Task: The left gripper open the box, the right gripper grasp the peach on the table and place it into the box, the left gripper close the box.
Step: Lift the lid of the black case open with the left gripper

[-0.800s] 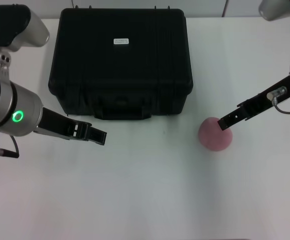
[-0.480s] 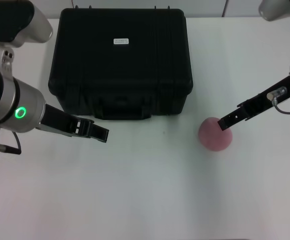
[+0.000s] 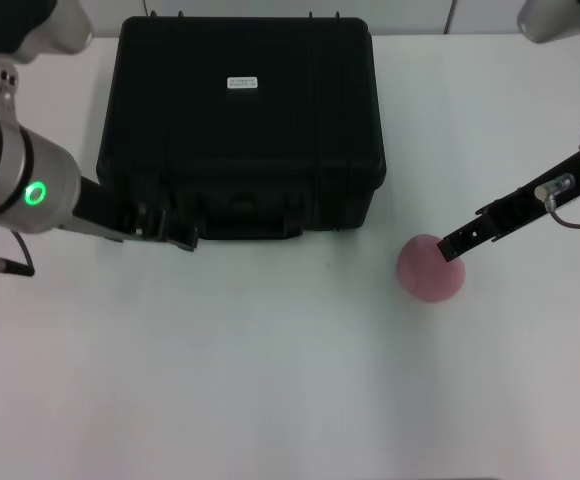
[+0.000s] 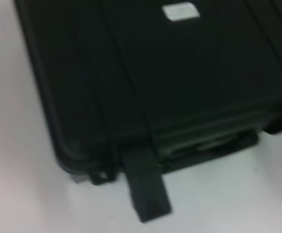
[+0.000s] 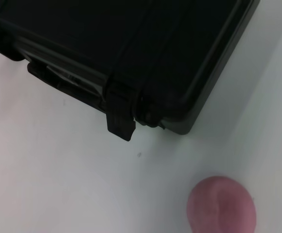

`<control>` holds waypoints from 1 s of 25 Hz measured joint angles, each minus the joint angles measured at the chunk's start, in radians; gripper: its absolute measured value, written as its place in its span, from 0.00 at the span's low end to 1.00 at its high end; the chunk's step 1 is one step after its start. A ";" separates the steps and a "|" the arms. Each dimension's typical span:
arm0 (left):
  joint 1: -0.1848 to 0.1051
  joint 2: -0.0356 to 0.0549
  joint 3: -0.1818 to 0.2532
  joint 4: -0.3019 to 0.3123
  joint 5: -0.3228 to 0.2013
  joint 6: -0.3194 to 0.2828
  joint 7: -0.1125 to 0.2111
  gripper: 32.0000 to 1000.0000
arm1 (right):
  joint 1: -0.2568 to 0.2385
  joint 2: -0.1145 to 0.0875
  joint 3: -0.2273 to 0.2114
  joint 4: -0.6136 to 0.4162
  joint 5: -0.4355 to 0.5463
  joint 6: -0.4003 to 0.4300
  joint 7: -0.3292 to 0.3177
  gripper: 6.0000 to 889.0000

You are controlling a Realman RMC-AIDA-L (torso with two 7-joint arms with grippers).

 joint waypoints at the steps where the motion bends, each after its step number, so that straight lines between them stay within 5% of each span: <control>1: -0.005 -0.0002 -0.003 0.000 0.013 0.000 -0.006 0.85 | 0.000 0.000 0.000 0.000 0.000 0.000 0.000 0.92; 25: -0.107 -0.0005 -0.032 -0.148 0.059 0.108 -0.029 0.85 | 0.004 -0.002 0.000 0.004 0.004 0.000 -0.002 0.92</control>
